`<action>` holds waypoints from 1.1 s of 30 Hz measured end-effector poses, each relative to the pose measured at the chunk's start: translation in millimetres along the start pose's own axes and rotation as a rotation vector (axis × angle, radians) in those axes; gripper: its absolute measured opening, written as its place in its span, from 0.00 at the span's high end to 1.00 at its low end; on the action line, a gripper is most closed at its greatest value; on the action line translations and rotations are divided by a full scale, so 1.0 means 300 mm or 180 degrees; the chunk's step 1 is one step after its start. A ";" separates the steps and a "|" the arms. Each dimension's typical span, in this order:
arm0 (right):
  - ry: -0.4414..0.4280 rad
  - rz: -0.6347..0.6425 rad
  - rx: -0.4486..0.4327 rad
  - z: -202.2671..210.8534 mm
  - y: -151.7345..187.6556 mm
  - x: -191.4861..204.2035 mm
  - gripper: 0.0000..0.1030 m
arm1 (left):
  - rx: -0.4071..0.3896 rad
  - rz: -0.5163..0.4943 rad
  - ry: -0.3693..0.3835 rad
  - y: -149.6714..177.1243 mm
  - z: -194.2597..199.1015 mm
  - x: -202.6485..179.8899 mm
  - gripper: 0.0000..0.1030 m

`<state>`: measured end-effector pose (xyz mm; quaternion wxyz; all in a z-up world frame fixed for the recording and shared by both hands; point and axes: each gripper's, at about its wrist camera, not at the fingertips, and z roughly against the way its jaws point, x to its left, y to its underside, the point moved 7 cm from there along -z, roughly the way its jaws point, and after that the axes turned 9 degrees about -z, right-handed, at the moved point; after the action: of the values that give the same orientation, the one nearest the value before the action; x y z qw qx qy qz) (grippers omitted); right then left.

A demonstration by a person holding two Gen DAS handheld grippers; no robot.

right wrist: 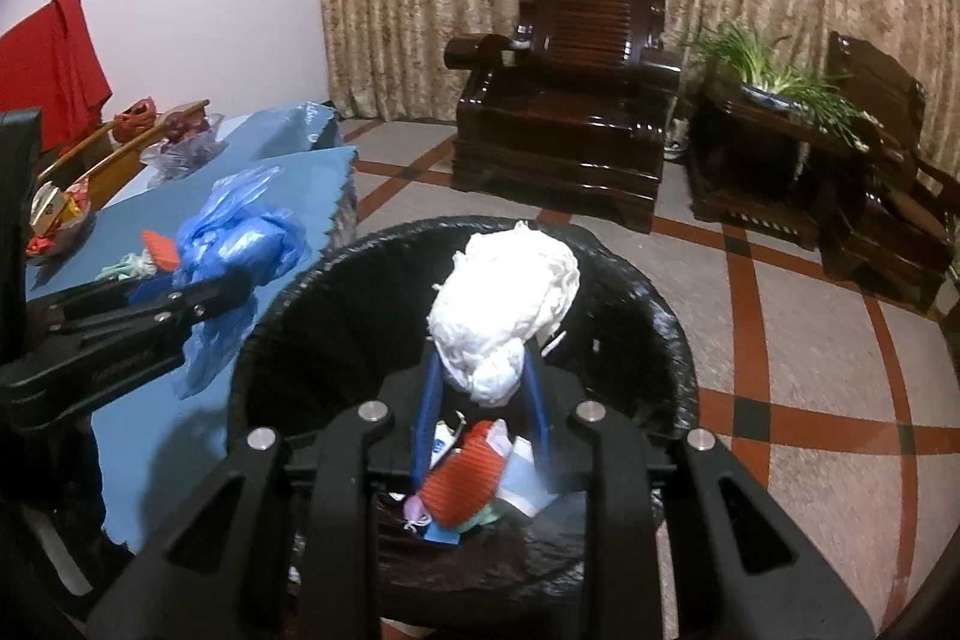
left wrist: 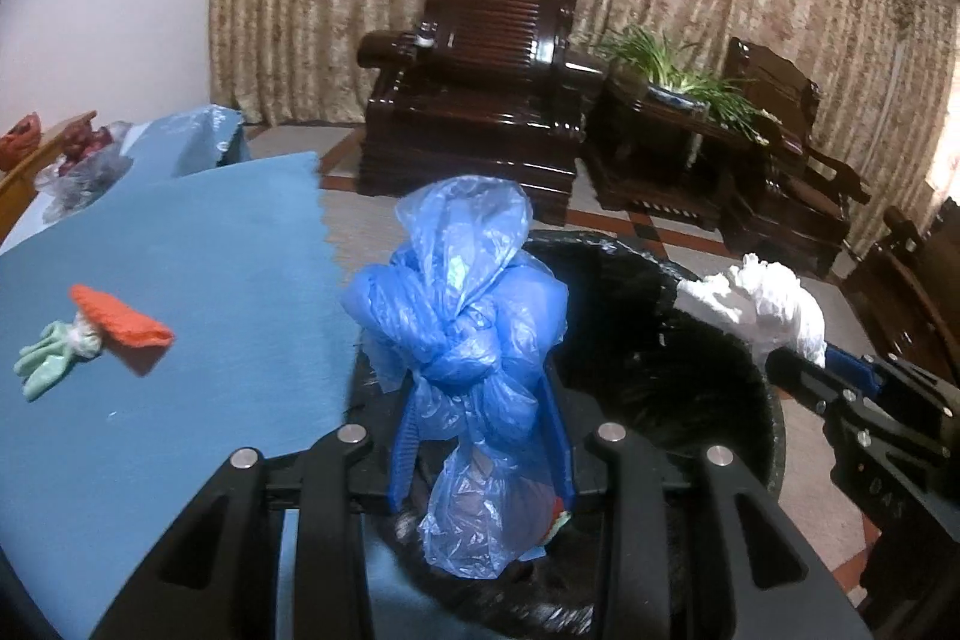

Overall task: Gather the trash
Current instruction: 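Carry the blue bag and white tissue toward the bin, then open both tools to drop the bag and tissue into the bin, then move both tools back over the glove and orange net on the table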

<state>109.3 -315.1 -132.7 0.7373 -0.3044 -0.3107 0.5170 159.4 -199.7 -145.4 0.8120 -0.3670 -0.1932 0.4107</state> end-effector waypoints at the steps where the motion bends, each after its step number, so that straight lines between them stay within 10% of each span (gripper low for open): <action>1: 0.0009 -0.0010 0.0007 -0.001 0.003 -0.004 0.76 | 0.0006 -0.0010 0.0014 -0.001 -0.011 -0.010 0.65; 10: 0.0155 -0.0079 0.0146 -0.054 0.063 -0.088 0.69 | 0.0112 -0.0034 0.0194 -0.011 -0.118 -0.069 0.56; 13: 0.0216 -0.0089 0.0160 -0.064 0.076 -0.116 0.47 | 0.0116 -0.0022 0.0272 -0.007 -0.124 -0.069 0.33; 19: 0.0302 -0.0115 0.0079 -0.051 0.082 -0.140 0.12 | 0.0059 0.0043 0.0243 -0.014 -0.104 -0.039 0.18; 33: -0.0117 -0.0025 0.0074 -0.052 0.024 0.075 0.07 | -0.0099 0.0378 -0.0521 0.058 0.101 0.342 0.06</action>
<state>123.2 -293.7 -144.8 0.7369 -0.2850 -0.3194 0.5232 191.9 -96.6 -137.4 0.7619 -0.3555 -0.2432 0.4837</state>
